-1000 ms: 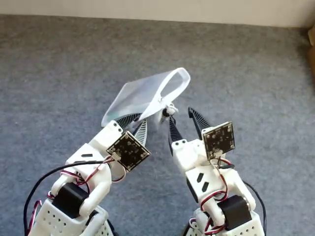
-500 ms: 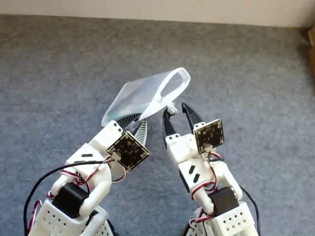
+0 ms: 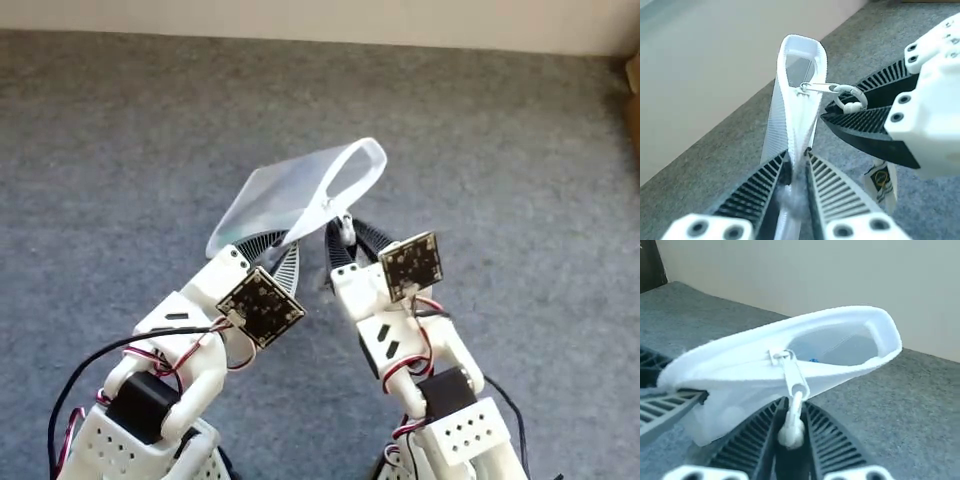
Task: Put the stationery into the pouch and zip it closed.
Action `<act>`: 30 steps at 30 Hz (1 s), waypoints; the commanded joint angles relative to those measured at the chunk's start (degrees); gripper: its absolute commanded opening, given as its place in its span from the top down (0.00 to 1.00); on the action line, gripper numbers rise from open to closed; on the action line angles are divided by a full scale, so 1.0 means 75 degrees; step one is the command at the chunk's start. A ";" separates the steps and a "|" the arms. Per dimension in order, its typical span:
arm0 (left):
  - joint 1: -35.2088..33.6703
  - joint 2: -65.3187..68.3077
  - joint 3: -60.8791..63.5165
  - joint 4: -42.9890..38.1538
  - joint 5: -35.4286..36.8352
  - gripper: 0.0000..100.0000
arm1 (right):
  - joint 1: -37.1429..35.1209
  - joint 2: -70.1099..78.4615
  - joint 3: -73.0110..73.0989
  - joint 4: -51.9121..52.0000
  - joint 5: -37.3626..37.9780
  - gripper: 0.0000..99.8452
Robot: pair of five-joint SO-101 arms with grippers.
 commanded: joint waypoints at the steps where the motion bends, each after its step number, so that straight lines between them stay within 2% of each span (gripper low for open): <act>1: -0.0170 -0.0100 -0.0029 0.0070 0.0082 0.99 | 0.0522 -0.0463 -0.0428 0.0217 0.0293 1.00; 6: -0.0170 -0.0100 -0.0029 0.0070 0.0082 0.99 | 0.0967 -0.0393 -0.0779 0.0510 0.0293 1.00; 13: -0.0170 -0.0100 -0.0029 0.0082 0.0082 0.99 | 0.1436 0.1248 -0.1471 0.0217 0.0258 1.00; 23: -0.0170 -0.0100 0.0111 0.0035 0.0070 0.99 | 0.2503 0.3393 -0.2948 0.0123 -0.1067 1.00; 30: -0.0170 -0.0100 0.0111 0.0035 0.0070 0.99 | 0.2643 0.4226 -0.3405 0.0111 -0.1172 1.00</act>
